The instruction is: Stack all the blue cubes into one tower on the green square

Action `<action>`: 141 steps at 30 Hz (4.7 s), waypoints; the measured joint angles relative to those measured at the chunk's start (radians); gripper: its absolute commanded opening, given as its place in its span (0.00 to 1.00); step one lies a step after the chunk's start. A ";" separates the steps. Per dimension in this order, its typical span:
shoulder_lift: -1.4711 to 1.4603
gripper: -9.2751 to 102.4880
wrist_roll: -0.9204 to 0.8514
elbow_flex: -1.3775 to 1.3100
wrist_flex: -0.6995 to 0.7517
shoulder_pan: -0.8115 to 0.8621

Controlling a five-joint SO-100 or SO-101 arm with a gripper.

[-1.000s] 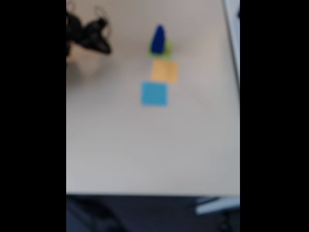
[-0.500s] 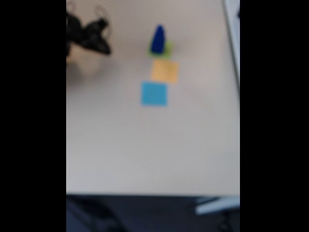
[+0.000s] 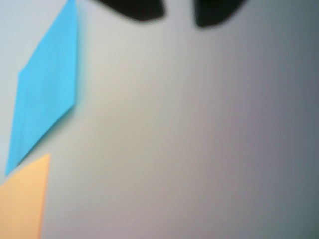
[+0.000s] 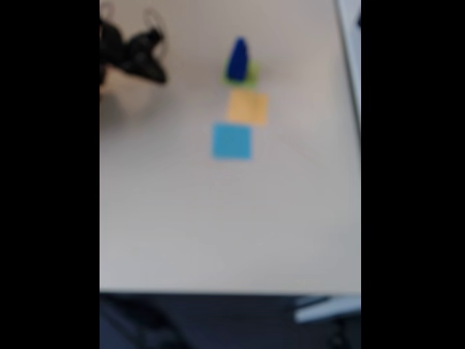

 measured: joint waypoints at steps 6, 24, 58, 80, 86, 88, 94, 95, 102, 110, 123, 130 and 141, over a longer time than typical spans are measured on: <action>0.000 0.08 0.005 0.000 0.008 0.008; 0.000 0.08 0.025 0.000 0.008 0.023; 0.000 0.08 -0.051 0.000 0.008 0.014; 0.000 0.08 -0.063 0.000 0.018 0.014; 0.000 0.08 -0.063 0.000 0.018 0.014; 0.000 0.08 -0.063 0.000 0.018 0.014; 0.000 0.08 -0.063 0.000 0.018 0.014; 0.000 0.08 -0.063 0.000 0.018 0.014; 0.000 0.08 -0.063 0.000 0.018 0.014; 0.000 0.08 -0.063 0.000 0.018 0.014; 0.000 0.08 -0.063 0.000 0.018 0.014; 0.000 0.08 -0.063 0.000 0.018 0.014; 0.000 0.08 -0.063 0.000 0.018 0.014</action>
